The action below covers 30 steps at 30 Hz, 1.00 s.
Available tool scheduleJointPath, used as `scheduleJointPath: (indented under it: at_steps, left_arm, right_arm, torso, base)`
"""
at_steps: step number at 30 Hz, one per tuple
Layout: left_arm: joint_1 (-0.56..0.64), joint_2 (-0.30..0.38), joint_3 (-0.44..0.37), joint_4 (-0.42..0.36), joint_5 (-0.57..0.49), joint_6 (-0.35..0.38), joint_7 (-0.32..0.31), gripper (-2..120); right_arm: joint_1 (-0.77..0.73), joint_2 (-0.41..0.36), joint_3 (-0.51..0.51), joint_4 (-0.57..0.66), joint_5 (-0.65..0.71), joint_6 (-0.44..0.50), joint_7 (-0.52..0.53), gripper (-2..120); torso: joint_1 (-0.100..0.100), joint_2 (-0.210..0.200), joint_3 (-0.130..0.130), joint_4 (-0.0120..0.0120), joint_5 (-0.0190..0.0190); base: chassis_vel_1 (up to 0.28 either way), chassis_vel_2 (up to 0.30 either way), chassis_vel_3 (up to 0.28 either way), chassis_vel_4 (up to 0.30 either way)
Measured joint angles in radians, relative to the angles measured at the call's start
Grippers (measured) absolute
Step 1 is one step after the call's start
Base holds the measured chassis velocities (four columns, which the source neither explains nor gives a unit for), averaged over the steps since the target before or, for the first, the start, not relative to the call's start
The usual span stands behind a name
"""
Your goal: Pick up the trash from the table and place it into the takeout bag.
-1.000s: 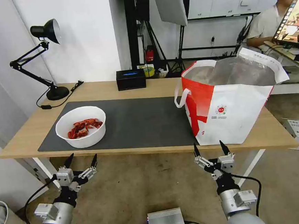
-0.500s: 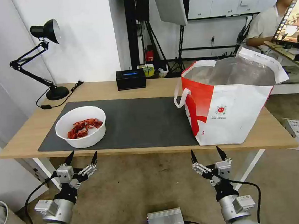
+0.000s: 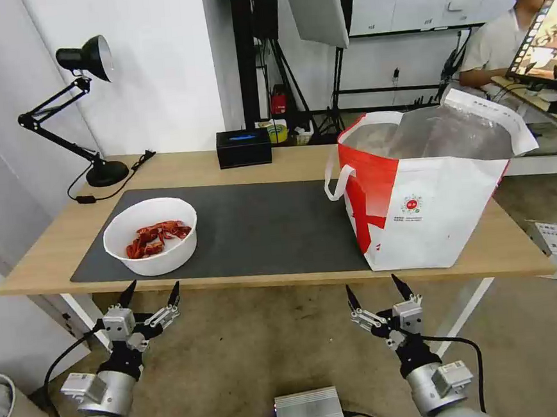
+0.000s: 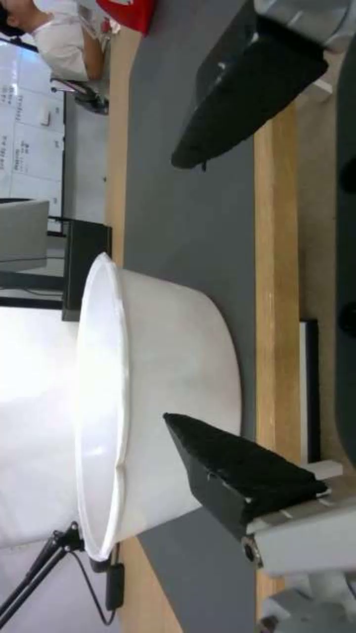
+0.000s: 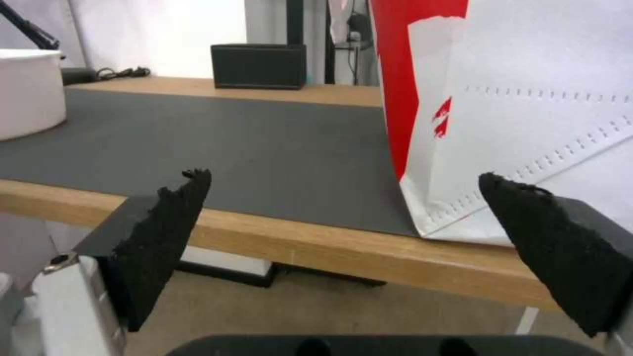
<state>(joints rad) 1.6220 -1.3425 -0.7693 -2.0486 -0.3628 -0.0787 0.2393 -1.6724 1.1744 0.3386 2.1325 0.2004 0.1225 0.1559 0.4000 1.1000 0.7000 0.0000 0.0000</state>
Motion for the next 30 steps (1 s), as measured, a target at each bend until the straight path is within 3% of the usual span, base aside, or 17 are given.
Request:
scheduleJointPath:
  at_steps: [15, 19, 23, 26, 27, 30]
  left_arm:
    - [0.018, -0.011, -0.017, -0.035, 0.004, 0.018, 0.001, 100]
    - [0.025, 0.026, -0.032, -0.068, -0.024, 0.048, -0.01, 100]
    - [0.03, 0.098, -0.042, -0.11, -0.075, 0.102, -0.04, 100]
    - [-0.009, 0.217, -0.049, -0.158, -0.206, 0.208, -0.158, 100]
    - [-0.009, 0.217, -0.049, -0.158, -0.206, 0.208, -0.158, 100]
    - [-0.081, 0.364, -0.049, -0.171, -0.379, 0.303, -0.278, 100]
  right_arm:
    - [0.003, -0.006, -0.005, -0.001, 0.003, 0.004, 0.002, 100]
    - [0.004, -0.006, -0.005, -0.001, 0.003, 0.004, 0.002, 100]
    - [0.004, -0.006, -0.005, -0.002, 0.003, 0.005, 0.002, 100]
    - [0.004, -0.006, -0.005, -0.002, 0.003, 0.005, 0.003, 100]
    - [0.004, -0.006, -0.005, -0.002, 0.003, 0.005, 0.003, 100]
    - [0.004, -0.006, -0.004, -0.002, 0.003, 0.005, 0.003, 100]
  torso:
    - [0.0, 0.0, 0.0, 0.0001, 0.0]
    - [0.0, 0.0, 0.0, 0.0, -0.0001]
    - [0.0, 0.0, 0.0, 0.0002, -0.0002]
    - [0.0, 0.0, 0.0, 0.0, -0.0002]
    - [0.0, 0.0, 0.0, 0.0, -0.0002]
    - [0.0, 0.0, 0.0, 0.0, -0.0002]
  base:
    - [0.0, 0.0, 0.0, 0.0]
    - [0.0, 0.0, 0.0, 0.0]
    - [0.0, 0.0, 0.0, 0.0]
    - [0.0, 0.0, 0.0, 0.0]
    - [0.0, 0.0, 0.0, 0.0]
    - [0.0, 0.0, 0.0, 0.0]
